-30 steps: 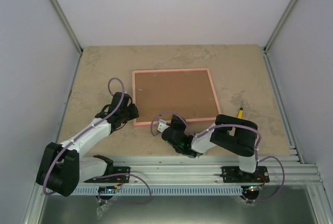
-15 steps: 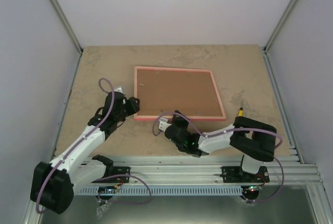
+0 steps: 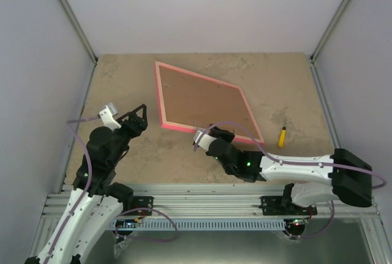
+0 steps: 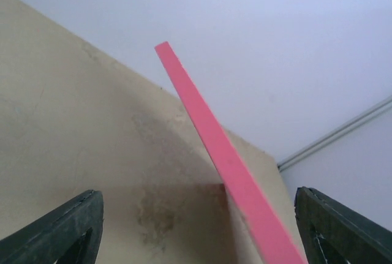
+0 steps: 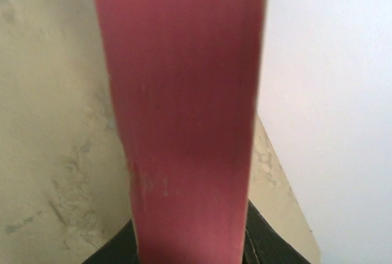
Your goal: Take the photo out of the frame
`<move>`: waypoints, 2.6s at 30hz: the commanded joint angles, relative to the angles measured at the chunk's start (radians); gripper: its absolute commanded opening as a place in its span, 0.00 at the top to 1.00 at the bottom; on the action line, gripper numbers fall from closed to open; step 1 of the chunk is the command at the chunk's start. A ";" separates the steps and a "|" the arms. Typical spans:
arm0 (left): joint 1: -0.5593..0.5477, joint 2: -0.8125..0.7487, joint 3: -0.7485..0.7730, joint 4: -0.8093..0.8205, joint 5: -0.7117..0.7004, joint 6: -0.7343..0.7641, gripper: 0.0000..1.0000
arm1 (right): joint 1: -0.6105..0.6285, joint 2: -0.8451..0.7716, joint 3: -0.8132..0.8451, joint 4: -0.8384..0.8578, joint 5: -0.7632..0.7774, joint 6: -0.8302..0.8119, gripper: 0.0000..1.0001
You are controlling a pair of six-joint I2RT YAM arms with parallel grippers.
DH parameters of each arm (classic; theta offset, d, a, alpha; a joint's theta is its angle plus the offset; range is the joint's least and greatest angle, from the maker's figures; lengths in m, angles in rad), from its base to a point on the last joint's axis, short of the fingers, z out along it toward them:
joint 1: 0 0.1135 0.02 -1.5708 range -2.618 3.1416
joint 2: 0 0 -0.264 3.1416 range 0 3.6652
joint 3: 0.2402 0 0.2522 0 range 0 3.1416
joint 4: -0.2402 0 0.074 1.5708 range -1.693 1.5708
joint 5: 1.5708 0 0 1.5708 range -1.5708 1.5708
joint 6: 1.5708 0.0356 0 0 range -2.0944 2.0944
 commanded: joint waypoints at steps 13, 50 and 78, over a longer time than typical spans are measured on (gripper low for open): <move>-0.001 -0.062 -0.013 -0.042 -0.068 -0.030 0.10 | -0.085 -0.305 0.033 0.121 -0.545 0.485 1.00; -0.001 0.174 -0.146 0.155 0.061 -0.057 0.09 | -0.463 -0.209 -0.608 0.846 -0.523 1.814 0.99; -0.001 0.173 -0.174 0.130 0.060 -0.062 0.09 | -0.153 -0.202 -0.443 -0.017 -0.399 2.515 0.99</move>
